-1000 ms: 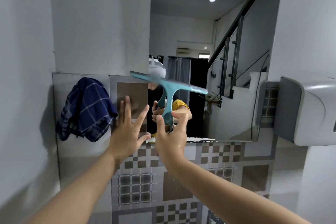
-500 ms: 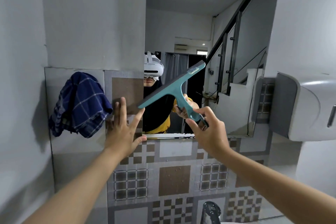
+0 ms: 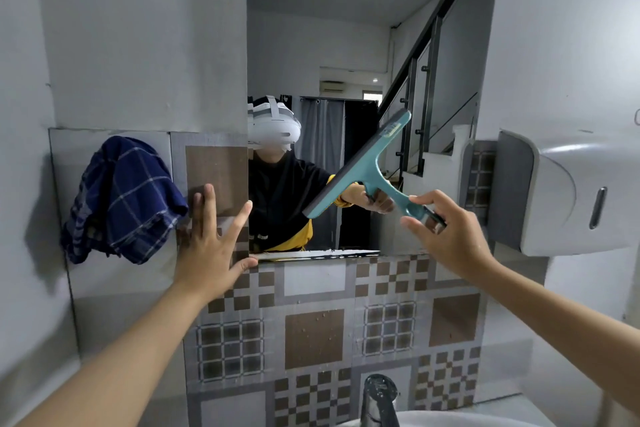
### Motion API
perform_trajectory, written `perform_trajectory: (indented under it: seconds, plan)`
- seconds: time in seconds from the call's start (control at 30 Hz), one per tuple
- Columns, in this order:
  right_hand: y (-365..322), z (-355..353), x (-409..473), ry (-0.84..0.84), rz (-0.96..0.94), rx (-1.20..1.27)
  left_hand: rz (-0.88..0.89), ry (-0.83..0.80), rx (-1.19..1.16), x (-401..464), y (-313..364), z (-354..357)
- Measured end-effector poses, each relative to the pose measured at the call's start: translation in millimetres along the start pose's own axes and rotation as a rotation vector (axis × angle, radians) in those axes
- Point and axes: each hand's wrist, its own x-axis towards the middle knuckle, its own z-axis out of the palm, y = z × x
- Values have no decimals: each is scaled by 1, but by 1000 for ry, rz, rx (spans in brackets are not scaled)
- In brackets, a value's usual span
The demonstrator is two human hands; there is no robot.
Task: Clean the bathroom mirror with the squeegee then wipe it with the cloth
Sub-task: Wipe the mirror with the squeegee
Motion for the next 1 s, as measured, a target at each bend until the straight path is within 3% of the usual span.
perform_trajectory:
  seconds: [0.33,0.73,1.0]
  plan:
    - [55,-36,-12,57,150,52,-19,-5,-12,0,-1,3]
    - [57,-24,-59,130,373,218,-19,11,-22,0,0,4]
    - [38,19,-73,196,505,324,-39,30,-14,5,-3,0]
